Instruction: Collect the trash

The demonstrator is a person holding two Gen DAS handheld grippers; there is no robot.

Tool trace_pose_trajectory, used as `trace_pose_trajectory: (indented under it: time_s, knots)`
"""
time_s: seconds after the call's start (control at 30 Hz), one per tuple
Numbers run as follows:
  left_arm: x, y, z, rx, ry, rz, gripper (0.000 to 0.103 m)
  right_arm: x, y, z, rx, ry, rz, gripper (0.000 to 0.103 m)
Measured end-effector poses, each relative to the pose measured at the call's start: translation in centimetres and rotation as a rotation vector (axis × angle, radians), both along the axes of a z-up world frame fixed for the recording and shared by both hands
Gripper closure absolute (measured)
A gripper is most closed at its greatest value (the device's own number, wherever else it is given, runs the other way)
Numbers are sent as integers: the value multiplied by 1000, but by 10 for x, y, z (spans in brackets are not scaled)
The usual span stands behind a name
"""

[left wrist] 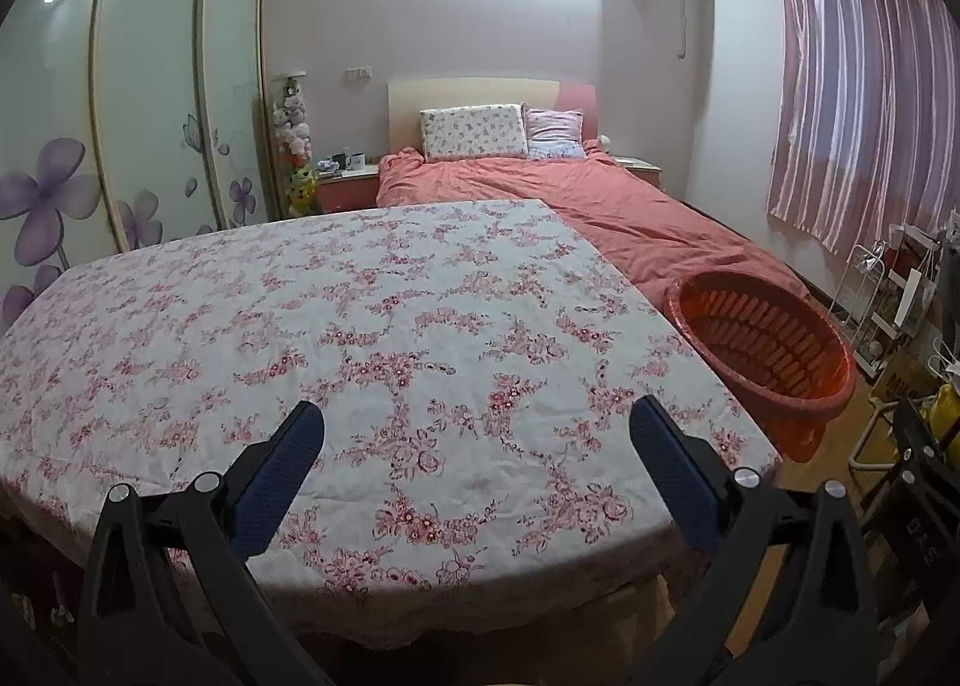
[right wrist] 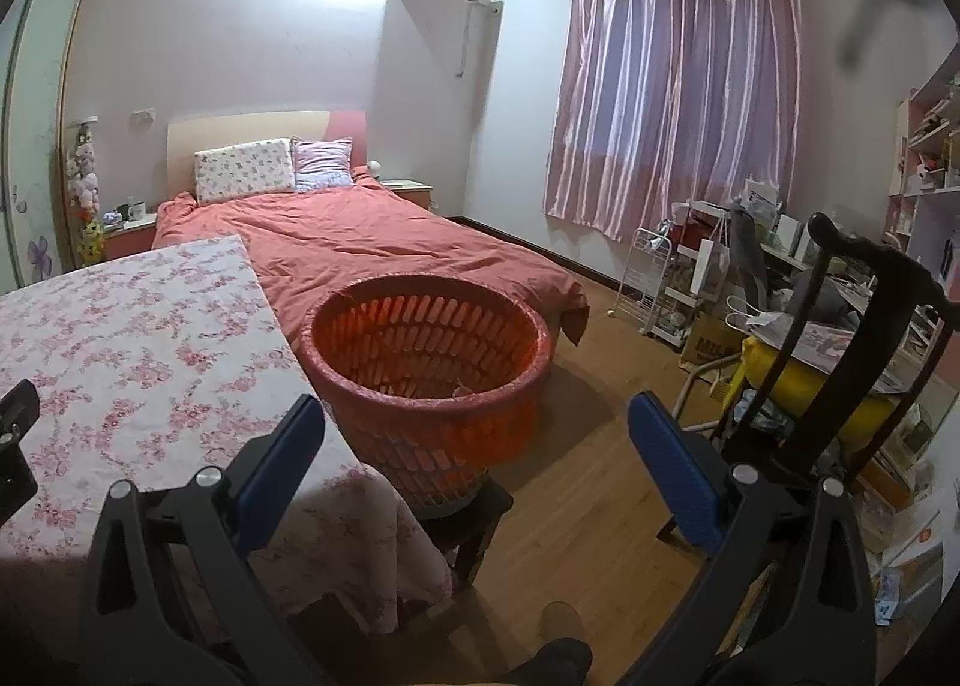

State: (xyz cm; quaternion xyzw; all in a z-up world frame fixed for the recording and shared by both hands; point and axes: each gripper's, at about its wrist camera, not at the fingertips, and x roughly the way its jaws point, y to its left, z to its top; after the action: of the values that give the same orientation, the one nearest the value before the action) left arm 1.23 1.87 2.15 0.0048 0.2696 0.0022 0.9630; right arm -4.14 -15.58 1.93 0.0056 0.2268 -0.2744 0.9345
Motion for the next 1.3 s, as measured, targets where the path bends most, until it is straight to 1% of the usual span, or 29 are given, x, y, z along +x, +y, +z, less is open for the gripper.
trace_pose_trajectory:
  time_s: [0.17,0.53,0.83,1.3]
  knots:
    - [3,-2,-5,7,24,-2,2,4,-2,-5,4,18,-7,4]
    - [8,3,-13,-5,73,2,2,13,-4,-17,61,60,18,4]
    - [10,5,-15,-15,87,4,2,17,-3,-22,89,82,41,4]
    - [9,4,-18,-22,101,-7,2,18,-2,-24,93,85,44,4]
